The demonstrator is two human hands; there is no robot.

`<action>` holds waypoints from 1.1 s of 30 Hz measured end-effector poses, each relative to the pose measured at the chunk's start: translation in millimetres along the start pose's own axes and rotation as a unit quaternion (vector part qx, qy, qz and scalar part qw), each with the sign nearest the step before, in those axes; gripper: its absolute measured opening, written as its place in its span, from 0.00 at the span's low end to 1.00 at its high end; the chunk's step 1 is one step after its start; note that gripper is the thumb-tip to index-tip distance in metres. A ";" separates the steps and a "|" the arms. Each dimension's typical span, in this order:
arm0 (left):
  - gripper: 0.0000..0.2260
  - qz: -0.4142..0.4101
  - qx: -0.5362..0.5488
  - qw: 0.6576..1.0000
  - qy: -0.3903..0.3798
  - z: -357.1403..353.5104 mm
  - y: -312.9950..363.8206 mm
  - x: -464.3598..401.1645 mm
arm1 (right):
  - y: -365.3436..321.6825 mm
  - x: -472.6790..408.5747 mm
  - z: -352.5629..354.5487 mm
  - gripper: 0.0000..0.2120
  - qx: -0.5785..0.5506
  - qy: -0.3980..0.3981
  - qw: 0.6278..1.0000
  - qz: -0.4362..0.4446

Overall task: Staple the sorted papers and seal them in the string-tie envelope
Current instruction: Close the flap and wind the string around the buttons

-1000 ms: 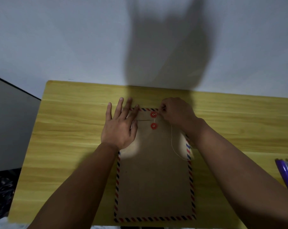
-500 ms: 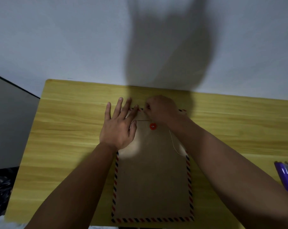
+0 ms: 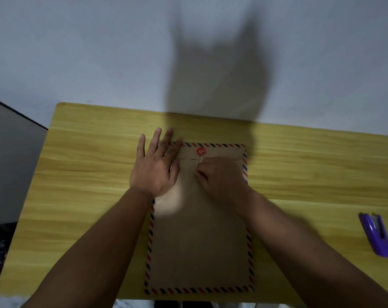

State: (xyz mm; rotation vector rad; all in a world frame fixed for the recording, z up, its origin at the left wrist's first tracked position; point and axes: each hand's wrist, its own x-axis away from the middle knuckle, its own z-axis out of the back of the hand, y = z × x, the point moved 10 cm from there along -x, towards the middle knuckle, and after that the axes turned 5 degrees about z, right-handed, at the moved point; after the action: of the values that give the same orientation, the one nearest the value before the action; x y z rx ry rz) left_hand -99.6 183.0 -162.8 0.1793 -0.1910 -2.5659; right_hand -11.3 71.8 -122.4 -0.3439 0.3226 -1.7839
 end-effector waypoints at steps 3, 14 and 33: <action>0.26 0.001 0.004 1.000 0.001 0.1 0.6 0.0 | -3.9 11.7 -0.8 0.13 -0.003 0.017 1.000 0.005; 0.25 0.000 0.008 1.000 0.002 -0.2 -0.4 0.6 | 6.9 32.3 7.2 0.08 -0.029 0.071 0.997 -0.022; 0.26 -0.001 0.003 1.000 -0.004 0.8 1.2 0.6 | 48.0 36.4 -36.1 0.09 -0.267 0.005 0.908 -0.324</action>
State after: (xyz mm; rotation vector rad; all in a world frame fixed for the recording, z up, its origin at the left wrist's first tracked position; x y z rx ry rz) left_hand -99.6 181.7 -161.8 0.1715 -0.2027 -2.5696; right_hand 8.7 26.5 -172.2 -0.9140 0.7777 -2.3289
